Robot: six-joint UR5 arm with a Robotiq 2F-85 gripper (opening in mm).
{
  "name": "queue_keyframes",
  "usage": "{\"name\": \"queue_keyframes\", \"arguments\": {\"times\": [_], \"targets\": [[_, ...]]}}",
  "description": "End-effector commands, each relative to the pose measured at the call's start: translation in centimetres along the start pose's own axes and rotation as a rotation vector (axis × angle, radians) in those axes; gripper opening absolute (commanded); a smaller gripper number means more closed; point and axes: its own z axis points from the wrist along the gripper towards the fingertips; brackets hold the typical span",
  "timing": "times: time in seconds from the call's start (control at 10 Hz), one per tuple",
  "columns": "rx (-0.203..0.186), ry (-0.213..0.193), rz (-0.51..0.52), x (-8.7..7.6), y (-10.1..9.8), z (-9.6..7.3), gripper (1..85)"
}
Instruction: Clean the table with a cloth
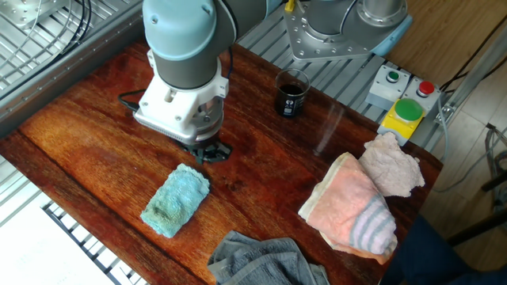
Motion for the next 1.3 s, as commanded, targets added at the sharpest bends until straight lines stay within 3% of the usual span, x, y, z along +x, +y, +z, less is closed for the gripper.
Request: {"name": "queue_keyframes", "arguments": {"times": [0.0, 0.1, 1.0, 1.1, 1.2], "targets": [[-0.005, -0.008, -0.018, -0.2, 0.1, -0.2, 29.7], [0.026, -0.028, -0.002, -0.8, -0.9, -0.2, 1.3], [0.024, -0.015, 0.015, -0.8, -0.8, -0.7, 1.3], [0.039, 0.082, 0.011, 0.0, -1.5, -4.3, 1.3], [0.014, 0.132, 0.016, 0.1, -1.0, -7.1, 1.3]]}}
